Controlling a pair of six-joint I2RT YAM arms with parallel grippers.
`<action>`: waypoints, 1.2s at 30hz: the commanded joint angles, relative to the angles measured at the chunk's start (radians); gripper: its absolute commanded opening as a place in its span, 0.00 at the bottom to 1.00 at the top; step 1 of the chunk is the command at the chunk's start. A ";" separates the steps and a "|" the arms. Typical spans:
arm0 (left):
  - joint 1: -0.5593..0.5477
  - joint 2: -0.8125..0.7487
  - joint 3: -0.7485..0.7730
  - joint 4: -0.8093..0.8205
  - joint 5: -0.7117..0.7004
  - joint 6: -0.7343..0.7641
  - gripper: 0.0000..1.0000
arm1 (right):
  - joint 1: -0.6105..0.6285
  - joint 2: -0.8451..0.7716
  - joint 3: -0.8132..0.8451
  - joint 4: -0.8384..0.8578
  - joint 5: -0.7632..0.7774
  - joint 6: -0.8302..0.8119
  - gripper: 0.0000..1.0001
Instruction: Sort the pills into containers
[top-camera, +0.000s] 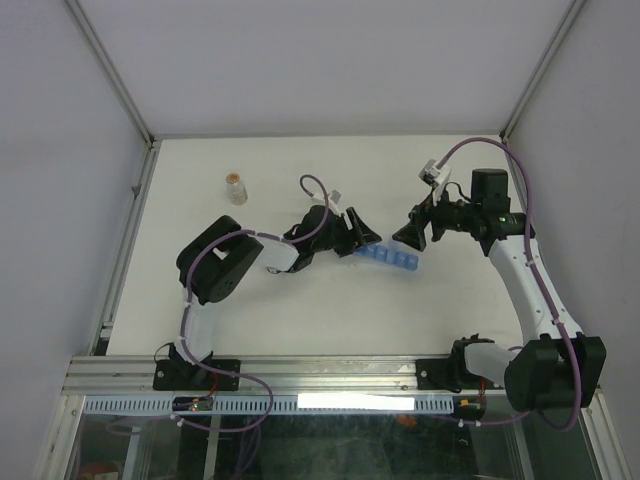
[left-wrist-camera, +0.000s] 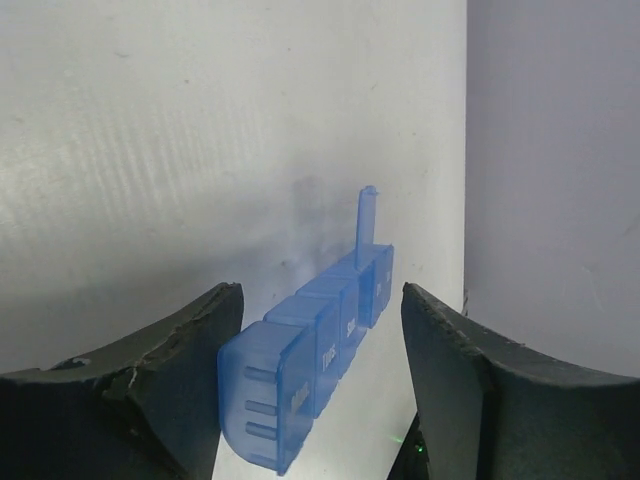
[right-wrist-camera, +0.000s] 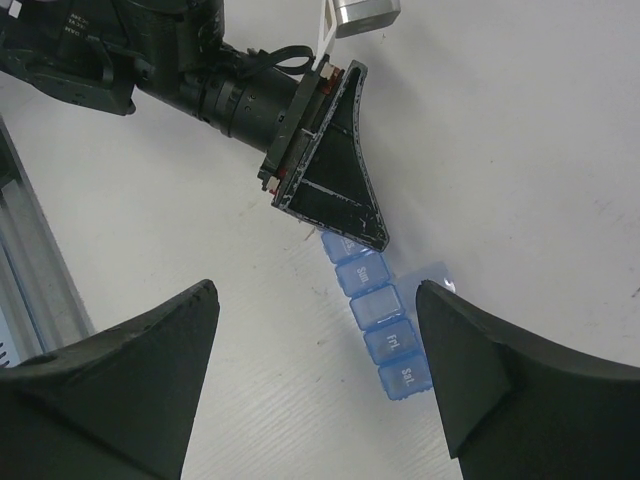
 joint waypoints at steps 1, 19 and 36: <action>0.010 -0.132 -0.007 -0.054 -0.074 0.076 0.66 | -0.011 -0.004 0.014 0.002 -0.045 -0.003 0.83; 0.030 -0.606 -0.183 -0.256 -0.221 0.437 0.72 | -0.013 -0.011 0.014 -0.012 -0.092 -0.011 0.83; 0.031 -1.244 -0.530 -0.551 -0.553 0.605 0.99 | 0.216 -0.055 -0.036 -0.047 -0.162 -0.412 0.99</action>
